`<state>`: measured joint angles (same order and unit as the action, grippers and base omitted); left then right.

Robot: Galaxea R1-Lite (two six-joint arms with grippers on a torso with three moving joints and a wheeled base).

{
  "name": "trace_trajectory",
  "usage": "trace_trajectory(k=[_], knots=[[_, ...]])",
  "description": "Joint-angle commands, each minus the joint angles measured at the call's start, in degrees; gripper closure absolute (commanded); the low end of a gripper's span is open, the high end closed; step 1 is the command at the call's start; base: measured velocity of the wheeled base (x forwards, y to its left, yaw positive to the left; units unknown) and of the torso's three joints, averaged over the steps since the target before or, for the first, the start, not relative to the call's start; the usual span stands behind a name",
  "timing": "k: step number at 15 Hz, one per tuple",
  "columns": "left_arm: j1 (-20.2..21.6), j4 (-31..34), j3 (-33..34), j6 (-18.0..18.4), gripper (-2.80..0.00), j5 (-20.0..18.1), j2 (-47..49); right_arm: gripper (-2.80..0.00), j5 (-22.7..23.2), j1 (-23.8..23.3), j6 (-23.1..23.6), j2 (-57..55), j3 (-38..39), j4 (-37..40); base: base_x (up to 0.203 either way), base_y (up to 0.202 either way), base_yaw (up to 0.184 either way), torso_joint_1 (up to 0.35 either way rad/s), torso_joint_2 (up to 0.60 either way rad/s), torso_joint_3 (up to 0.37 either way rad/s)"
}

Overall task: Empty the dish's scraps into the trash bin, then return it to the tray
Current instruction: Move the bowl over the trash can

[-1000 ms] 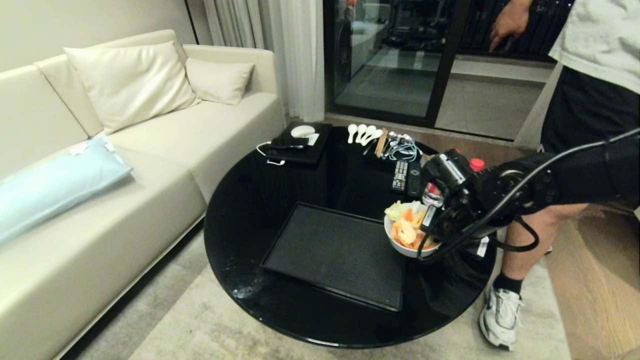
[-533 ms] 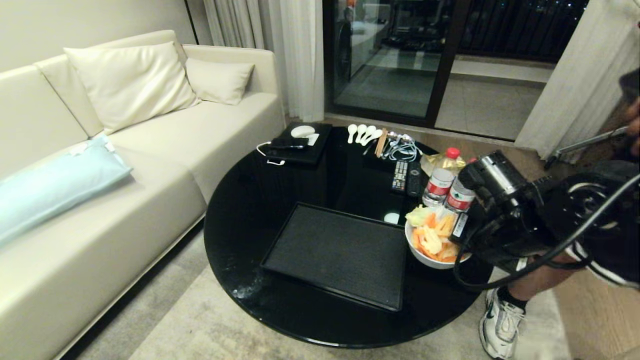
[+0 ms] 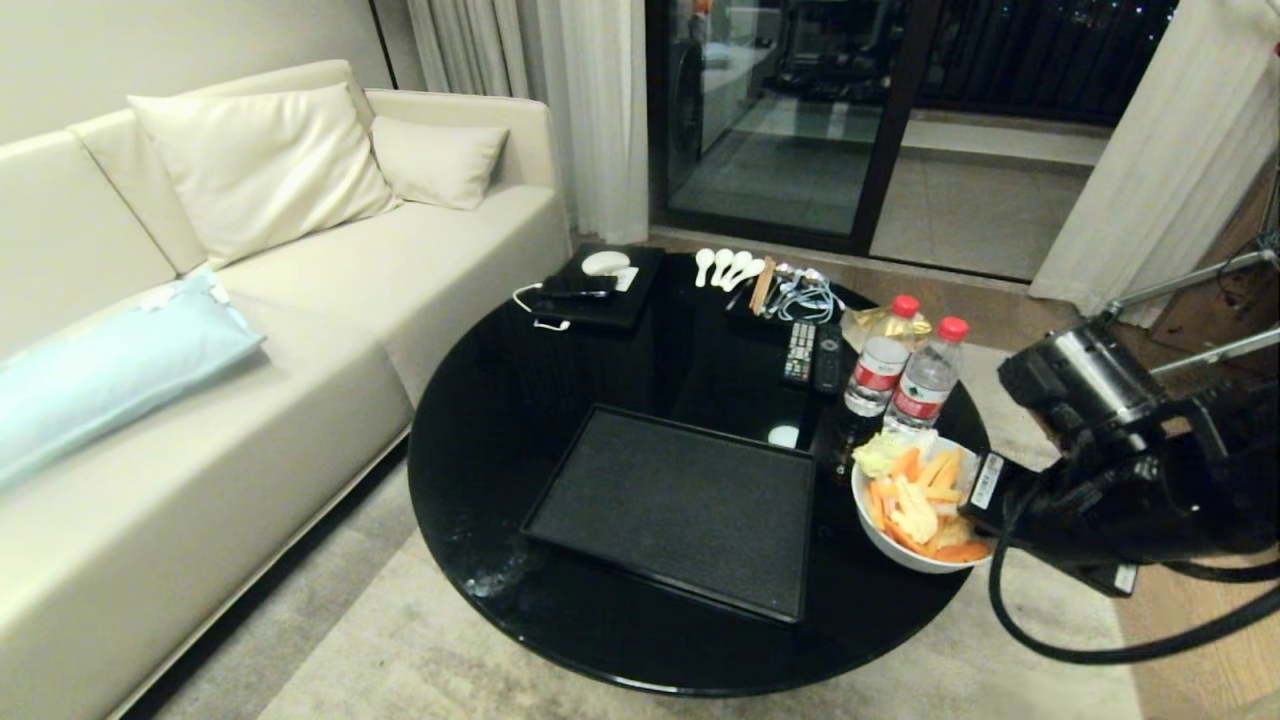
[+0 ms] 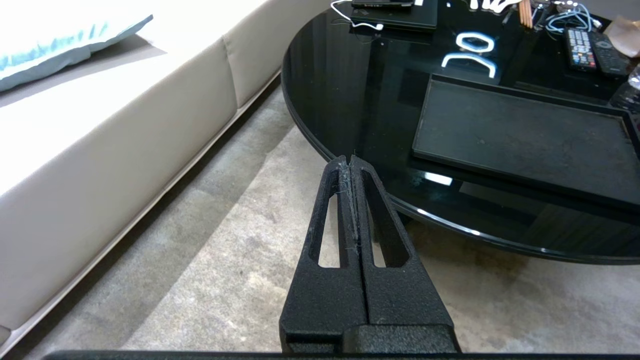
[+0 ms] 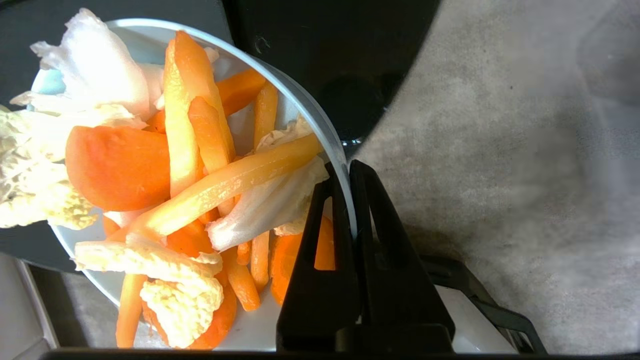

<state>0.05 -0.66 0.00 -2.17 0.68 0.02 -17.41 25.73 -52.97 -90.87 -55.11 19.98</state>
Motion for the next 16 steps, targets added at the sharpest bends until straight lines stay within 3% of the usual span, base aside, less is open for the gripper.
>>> trace_trajectory(k=[1, 8, 16], knots=[[0.0, 0.0, 0.0, 0.0, 0.00, 0.0, 0.0, 0.00, -0.1, 0.0, -0.3, 3.4, 3.5, 0.1, 0.000, 0.000, 0.000, 0.000, 0.00, 0.000], [0.0, 0.0, 0.0, 0.0, 0.00, 0.0, 0.0, 0.00, -0.2, -0.1, 0.3, 8.5, 12.6, 0.9, 0.000, 0.000, 0.000, 0.000, 0.00, 0.000], [0.0, 0.0, 0.0, 0.0, 0.00, 0.0, 0.0, 0.00, 0.4, -5.3, 0.0, 9.5, 15.8, 0.7, 0.000, 0.000, 0.000, 0.000, 0.00, 0.000]])
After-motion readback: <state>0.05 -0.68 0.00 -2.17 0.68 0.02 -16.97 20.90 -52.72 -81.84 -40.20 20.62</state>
